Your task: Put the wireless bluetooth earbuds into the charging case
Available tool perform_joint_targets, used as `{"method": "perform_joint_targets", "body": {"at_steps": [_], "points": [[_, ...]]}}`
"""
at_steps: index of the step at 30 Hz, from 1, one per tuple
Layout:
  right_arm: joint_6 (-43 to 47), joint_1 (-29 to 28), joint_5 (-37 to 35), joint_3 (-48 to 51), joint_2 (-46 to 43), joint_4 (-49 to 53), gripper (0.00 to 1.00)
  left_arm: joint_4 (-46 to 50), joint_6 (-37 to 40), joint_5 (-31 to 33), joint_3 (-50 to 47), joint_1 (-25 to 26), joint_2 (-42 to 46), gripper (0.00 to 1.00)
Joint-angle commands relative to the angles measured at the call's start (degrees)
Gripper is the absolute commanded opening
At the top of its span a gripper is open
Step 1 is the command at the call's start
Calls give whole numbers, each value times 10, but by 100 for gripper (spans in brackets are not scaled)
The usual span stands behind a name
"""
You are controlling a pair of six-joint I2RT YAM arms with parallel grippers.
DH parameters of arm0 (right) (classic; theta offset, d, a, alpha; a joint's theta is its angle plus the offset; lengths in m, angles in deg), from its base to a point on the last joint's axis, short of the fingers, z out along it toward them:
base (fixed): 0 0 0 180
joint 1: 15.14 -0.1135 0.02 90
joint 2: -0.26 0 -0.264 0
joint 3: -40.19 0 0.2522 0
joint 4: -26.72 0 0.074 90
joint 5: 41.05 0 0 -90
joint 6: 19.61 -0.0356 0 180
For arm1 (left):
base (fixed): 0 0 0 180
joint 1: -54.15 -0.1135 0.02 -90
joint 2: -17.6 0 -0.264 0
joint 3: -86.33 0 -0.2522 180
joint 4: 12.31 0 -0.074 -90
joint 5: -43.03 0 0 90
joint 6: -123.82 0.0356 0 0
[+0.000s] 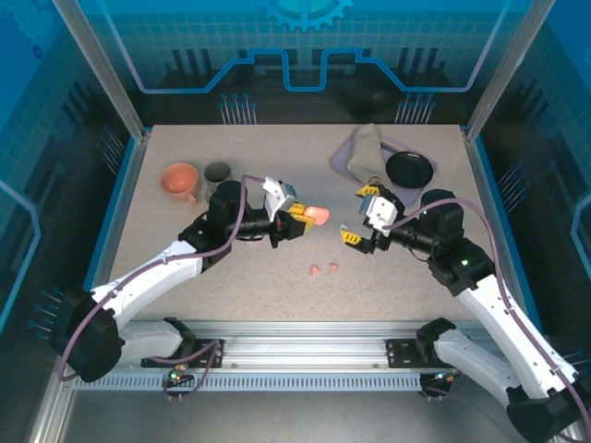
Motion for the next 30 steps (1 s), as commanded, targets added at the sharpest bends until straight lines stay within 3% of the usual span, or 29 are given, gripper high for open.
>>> {"method": "perform_joint_targets", "body": {"at_steps": [1, 10, 22, 30], "points": [[-16, -18, 3, 15, 2, -39, 86, 22, 76, 5, 13, 9, 13, 0], [9, -71, -44, 3, 45, -61, 85, 73, 101, 13, 49, 28, 8, 0], [24, -89, -74, -36, 88, -45, 70, 92, 105, 21, 58, 34, 5, 0], [41, -98, -75, -51, 100, -29, 69, 86, 107, 24, 55, 34, 9, 0]]}}
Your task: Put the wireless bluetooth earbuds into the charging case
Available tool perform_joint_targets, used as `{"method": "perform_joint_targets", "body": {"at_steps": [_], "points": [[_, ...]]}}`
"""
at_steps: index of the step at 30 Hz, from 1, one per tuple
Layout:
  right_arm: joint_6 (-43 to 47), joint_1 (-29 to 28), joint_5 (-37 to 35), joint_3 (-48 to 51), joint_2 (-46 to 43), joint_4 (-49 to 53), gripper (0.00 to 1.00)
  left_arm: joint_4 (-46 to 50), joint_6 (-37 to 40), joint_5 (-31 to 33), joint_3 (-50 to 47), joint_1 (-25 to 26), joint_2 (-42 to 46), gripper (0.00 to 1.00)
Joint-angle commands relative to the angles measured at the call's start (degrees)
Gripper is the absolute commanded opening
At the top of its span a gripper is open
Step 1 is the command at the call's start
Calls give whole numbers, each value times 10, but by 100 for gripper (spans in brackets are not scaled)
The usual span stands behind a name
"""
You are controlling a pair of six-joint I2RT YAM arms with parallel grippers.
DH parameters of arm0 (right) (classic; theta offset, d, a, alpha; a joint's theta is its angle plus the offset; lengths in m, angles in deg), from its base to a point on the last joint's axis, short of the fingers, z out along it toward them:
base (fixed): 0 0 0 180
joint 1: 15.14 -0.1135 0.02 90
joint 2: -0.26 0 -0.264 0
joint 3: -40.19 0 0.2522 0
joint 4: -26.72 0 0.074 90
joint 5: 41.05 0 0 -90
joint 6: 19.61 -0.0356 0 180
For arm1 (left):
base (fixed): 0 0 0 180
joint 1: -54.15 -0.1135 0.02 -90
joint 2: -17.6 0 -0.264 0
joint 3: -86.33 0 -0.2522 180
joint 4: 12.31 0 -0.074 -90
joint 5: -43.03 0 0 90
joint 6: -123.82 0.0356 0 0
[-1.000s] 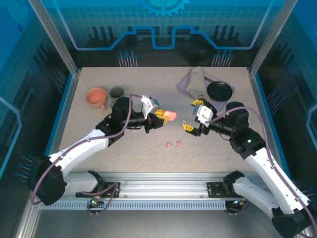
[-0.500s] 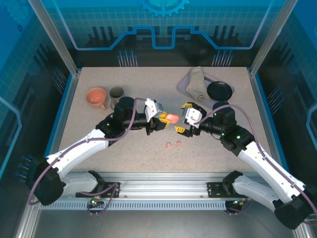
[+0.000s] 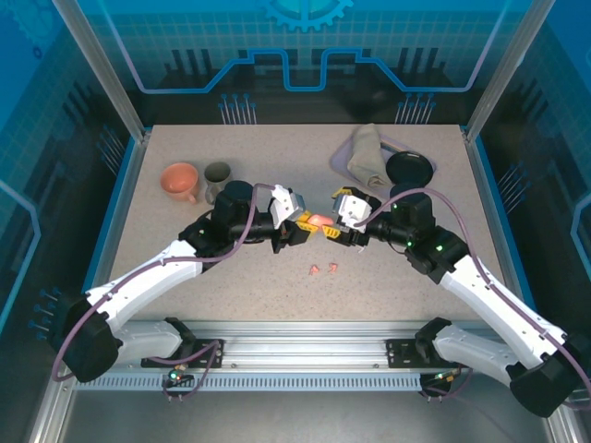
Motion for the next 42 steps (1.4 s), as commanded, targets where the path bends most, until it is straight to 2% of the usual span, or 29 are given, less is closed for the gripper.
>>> {"method": "perform_joint_targets", "body": {"at_steps": [1, 8, 18, 30, 36, 42], "points": [[14, -12, -4, -24, 5, 11, 69, -2, 15, 5, 18, 4, 6, 0], [28, -12, -14, -32, 17, 18, 70, 3, 19, 4, 18, 5, 10, 0], [25, -4, -54, -62, 31, 28, 64, 19, 31, 6, 23, 5, 12, 0], [9, 21, -26, -68, 19, 54, 66, -11, 26, 10, 2, 7, 22, 0], [-47, 71, 27, -53, -21, 60, 71, -20, 16, 17, -9, 7, 29, 0], [-181, 134, 1, -37, -60, 73, 81, -84, -1, 35, -56, 4, 62, 0]]}}
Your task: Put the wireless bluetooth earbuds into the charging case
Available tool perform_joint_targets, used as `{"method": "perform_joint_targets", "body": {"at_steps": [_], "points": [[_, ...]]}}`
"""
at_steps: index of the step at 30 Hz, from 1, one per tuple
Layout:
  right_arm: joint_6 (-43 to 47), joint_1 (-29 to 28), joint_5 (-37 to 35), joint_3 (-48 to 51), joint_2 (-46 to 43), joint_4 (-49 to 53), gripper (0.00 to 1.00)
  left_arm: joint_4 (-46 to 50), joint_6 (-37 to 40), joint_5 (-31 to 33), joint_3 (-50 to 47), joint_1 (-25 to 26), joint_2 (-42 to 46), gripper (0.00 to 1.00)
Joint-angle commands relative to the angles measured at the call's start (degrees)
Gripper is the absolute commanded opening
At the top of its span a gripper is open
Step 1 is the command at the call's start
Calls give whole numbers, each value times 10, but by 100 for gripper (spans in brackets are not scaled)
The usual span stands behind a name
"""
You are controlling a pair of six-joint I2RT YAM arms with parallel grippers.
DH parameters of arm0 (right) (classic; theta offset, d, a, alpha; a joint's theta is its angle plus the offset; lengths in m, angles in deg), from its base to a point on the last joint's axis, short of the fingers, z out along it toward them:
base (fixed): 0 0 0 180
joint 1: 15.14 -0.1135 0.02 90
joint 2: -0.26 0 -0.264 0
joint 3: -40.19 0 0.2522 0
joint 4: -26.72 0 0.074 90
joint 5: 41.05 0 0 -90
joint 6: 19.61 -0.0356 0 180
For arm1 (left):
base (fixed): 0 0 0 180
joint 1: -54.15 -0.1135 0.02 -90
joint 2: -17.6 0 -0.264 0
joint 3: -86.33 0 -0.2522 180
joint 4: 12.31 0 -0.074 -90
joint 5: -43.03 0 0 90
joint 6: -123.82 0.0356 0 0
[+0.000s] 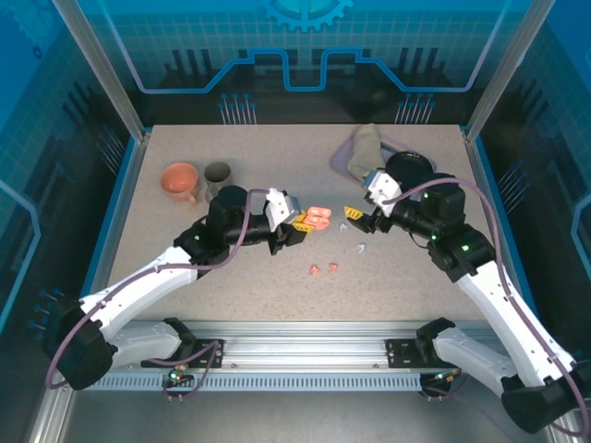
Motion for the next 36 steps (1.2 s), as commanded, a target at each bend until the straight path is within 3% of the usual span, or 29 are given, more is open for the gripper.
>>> {"method": "perform_joint_targets", "body": {"at_steps": [1, 7, 14, 21, 27, 36], "points": [[-124, 32, -20, 8, -11, 31, 82, -63, -15, 8, -27, -1, 35, 0], [-283, 86, -45, 11, 9, 129, 84, -129, -61, 4, -78, -29, 88, 0], [-393, 85, -3, 52, 67, 182, 82, -169, -95, 4, -135, -56, 176, 0], [-436, 10, -52, 81, 129, 196, 77, -145, -98, -2, -154, -59, 247, 0], [-470, -47, -58, 101, 188, 146, 70, -129, -98, -1, -165, -59, 282, 0], [-480, -144, -93, 40, 315, 133, 64, -105, -97, -1, -175, -59, 317, 0]]}}
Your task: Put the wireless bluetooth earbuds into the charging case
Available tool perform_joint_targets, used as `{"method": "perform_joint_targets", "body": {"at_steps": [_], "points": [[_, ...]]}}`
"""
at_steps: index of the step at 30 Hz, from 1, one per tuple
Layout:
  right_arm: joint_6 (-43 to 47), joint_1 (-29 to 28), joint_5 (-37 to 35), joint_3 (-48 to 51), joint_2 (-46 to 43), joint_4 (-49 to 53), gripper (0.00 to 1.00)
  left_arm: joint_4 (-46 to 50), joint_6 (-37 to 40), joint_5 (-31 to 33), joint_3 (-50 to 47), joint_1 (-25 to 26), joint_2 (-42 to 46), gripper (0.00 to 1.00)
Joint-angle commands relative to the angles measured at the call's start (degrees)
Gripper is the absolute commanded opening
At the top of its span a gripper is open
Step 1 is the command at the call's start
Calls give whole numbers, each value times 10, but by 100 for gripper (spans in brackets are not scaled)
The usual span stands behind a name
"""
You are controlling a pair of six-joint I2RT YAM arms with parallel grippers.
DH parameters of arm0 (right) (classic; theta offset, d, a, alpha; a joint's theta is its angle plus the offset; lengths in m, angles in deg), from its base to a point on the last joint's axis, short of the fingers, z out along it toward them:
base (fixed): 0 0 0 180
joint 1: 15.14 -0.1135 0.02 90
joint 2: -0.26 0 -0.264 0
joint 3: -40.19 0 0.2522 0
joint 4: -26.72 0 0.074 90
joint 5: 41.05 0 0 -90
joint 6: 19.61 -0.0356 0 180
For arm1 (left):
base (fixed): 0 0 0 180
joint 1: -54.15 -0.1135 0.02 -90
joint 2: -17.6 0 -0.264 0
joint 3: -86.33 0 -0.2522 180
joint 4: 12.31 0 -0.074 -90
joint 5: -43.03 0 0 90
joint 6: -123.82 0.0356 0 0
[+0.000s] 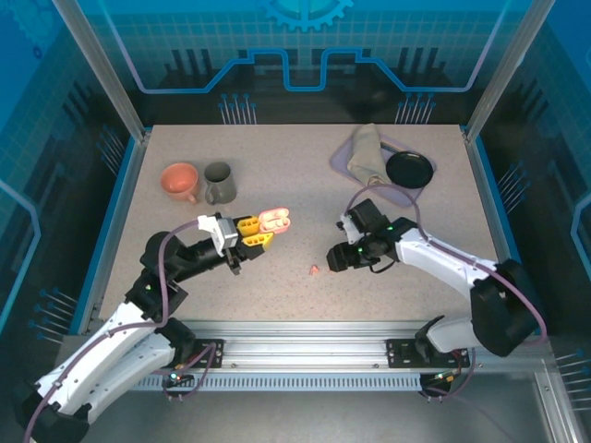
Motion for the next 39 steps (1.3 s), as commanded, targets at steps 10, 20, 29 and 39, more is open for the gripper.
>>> {"method": "perform_joint_targets", "body": {"at_steps": [10, 20, 29, 39], "points": [[13, -66, -6, -114, 164, -17, 55, 21, -3, -1, -8, -5, 23, 0], [26, -69, 31, -143, 226, -16, 47, 22, 0, 6, -7, -4, 23, 0], [32, -74, 39, -156, 250, -1, 44, 33, 3, 7, -3, -4, 23, 0], [30, -78, 50, -148, 254, 8, 40, 36, 2, 6, -3, -4, 20, 0]]}}
